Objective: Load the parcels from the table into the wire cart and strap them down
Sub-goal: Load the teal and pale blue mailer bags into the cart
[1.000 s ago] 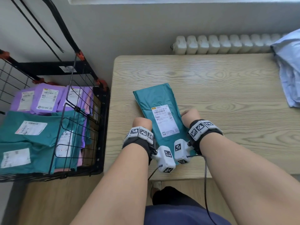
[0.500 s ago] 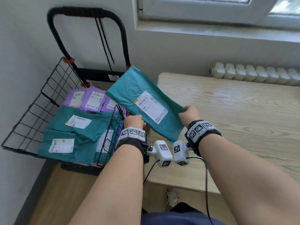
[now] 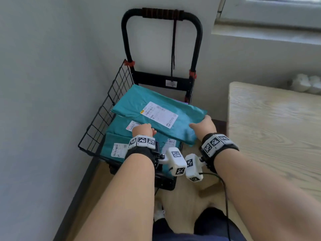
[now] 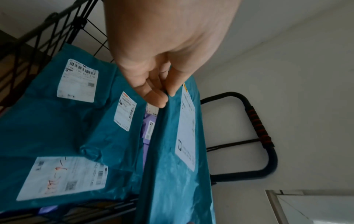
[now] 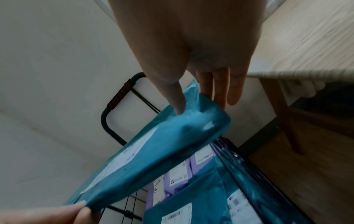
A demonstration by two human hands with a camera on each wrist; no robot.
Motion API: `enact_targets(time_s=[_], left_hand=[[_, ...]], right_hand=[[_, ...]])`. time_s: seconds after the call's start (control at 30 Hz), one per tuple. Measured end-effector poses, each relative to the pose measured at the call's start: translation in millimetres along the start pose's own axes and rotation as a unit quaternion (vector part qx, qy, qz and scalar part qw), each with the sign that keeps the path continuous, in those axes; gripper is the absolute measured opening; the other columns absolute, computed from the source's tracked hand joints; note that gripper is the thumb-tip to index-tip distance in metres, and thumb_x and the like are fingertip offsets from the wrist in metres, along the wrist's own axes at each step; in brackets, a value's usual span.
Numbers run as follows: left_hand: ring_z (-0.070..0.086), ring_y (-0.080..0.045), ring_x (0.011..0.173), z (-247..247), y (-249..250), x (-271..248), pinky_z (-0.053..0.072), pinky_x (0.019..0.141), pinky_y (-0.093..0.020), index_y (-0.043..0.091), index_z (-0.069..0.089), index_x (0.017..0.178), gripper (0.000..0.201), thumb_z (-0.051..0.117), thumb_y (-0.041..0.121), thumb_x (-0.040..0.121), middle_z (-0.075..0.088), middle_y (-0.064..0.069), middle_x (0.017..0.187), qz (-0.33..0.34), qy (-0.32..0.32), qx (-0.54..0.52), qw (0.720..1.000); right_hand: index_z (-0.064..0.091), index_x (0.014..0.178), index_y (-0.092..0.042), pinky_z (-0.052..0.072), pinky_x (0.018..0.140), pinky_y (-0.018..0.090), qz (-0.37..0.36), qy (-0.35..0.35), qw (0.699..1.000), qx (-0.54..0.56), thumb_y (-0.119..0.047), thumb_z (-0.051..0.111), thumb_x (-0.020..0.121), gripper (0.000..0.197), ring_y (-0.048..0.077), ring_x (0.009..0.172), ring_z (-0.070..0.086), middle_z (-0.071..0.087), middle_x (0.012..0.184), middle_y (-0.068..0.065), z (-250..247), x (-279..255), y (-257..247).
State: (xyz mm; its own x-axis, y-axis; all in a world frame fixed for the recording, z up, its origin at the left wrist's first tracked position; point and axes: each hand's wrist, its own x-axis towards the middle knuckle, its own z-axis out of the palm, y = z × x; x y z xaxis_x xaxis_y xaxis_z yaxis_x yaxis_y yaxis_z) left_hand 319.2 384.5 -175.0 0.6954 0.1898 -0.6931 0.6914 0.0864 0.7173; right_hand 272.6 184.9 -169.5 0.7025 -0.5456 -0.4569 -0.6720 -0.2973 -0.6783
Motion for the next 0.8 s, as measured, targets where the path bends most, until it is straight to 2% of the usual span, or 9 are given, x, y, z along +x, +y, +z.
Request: enact_targets(time_s=[0.17,0.27,0.37,0.43,0.5,0.57,0.67,0.73,0.8], left_hand=[[0.049,0.001,0.026,-20.8,-1.9,29.9,0.047,0.050,-0.018,0.013,0.042,0.066,0.033,0.043,0.002,0.097,0.048,0.010,0.027,-0.004,0.009,0.031,0.999],[0.051,-0.001,0.028,-21.2,-4.5,51.8,0.049,0.056,-0.024,0.014,0.043,0.066,0.031,0.047,0.002,0.094,0.056,0.003,0.040,-0.015,0.021,0.057,0.998],[0.056,-0.007,0.040,-15.9,-1.3,72.1,0.050,0.054,-0.022,0.014,0.045,0.068,0.028,0.049,0.003,0.093,0.054,-0.002,0.066,-0.027,0.028,0.076,0.996],[0.057,-0.009,0.046,-6.9,7.3,85.9,0.049,0.050,-0.021,0.004,0.058,0.087,0.010,0.050,0.003,0.093,0.055,-0.004,0.073,-0.030,0.032,0.080,0.996],[0.056,-0.011,0.055,2.6,17.8,104.3,0.047,0.047,-0.018,-0.006,0.055,0.121,0.030,0.050,0.003,0.093,0.056,-0.006,0.078,-0.023,0.051,0.094,0.994],[0.057,-0.015,0.062,14.1,29.7,124.8,0.051,0.053,-0.022,-0.006,0.050,0.129,0.038,0.050,0.005,0.093,0.061,-0.010,0.090,-0.023,0.067,0.092,0.993],[0.059,-0.022,0.068,33.6,41.5,159.6,0.057,0.071,-0.035,-0.002,0.058,0.114,0.025,0.048,0.005,0.093,0.067,-0.014,0.101,-0.016,0.102,0.102,0.989],[0.054,-0.021,0.053,47.1,47.8,177.5,0.051,0.060,-0.030,0.004,0.059,0.099,0.017,0.044,0.001,0.093,0.062,-0.012,0.078,-0.020,0.142,0.089,0.986],[0.054,-0.019,0.050,56.6,49.4,194.6,0.051,0.062,-0.031,0.008,0.061,0.094,0.020,0.044,-0.002,0.090,0.058,-0.008,0.066,-0.030,0.161,0.075,0.984]], right_hand=[[0.050,0.124,-0.016,0.045,0.080,0.028,-0.009,-0.003,1.000,-0.022,-0.013,0.053,0.085,0.039,0.027,0.102,0.061,0.063,0.116,0.007,32.6,5.1,-11.7],[0.040,0.138,-0.025,0.050,0.080,0.032,-0.037,-0.009,0.998,-0.040,-0.007,0.050,0.087,0.056,0.026,0.099,0.062,0.062,0.119,0.006,38.7,16.6,-17.3],[0.031,0.145,-0.044,0.048,0.056,0.025,-0.040,-0.026,0.999,-0.027,0.003,0.044,0.087,0.076,0.016,0.077,0.063,0.061,0.122,-0.002,43.0,39.0,-22.6],[0.041,0.141,-0.044,0.044,0.051,0.023,-0.050,-0.038,0.996,-0.055,0.005,0.040,0.087,0.073,0.014,0.068,0.060,0.061,0.124,0.001,46.6,59.4,-31.3],[0.061,0.128,-0.032,0.051,0.070,0.026,-0.064,-0.065,0.990,-0.107,0.004,0.039,0.087,0.058,0.019,0.087,0.064,0.062,0.127,0.004,50.1,82.2,-44.8],[0.072,0.112,-0.020,0.049,0.093,0.029,-0.057,-0.082,0.986,-0.135,0.002,0.041,0.090,0.044,0.024,0.108,0.062,0.064,0.126,0.004,54.4,107.9,-58.0],[0.072,0.112,-0.019,0.048,0.099,0.033,-0.055,-0.103,0.977,-0.177,0.000,0.043,0.092,0.040,0.026,0.111,0.061,0.065,0.124,0.004,63.3,149.4,-76.5],[0.072,0.114,-0.020,0.048,0.098,0.032,-0.066,-0.110,0.971,-0.203,-0.001,0.044,0.091,0.040,0.026,0.112,0.061,0.065,0.124,0.003,70.1,173.1,-87.5],[0.072,0.111,-0.018,0.049,0.095,0.031,-0.090,-0.118,0.961,-0.233,0.001,0.044,0.089,0.041,0.028,0.110,0.061,0.066,0.121,0.005,80.7,191.6,-95.1]])
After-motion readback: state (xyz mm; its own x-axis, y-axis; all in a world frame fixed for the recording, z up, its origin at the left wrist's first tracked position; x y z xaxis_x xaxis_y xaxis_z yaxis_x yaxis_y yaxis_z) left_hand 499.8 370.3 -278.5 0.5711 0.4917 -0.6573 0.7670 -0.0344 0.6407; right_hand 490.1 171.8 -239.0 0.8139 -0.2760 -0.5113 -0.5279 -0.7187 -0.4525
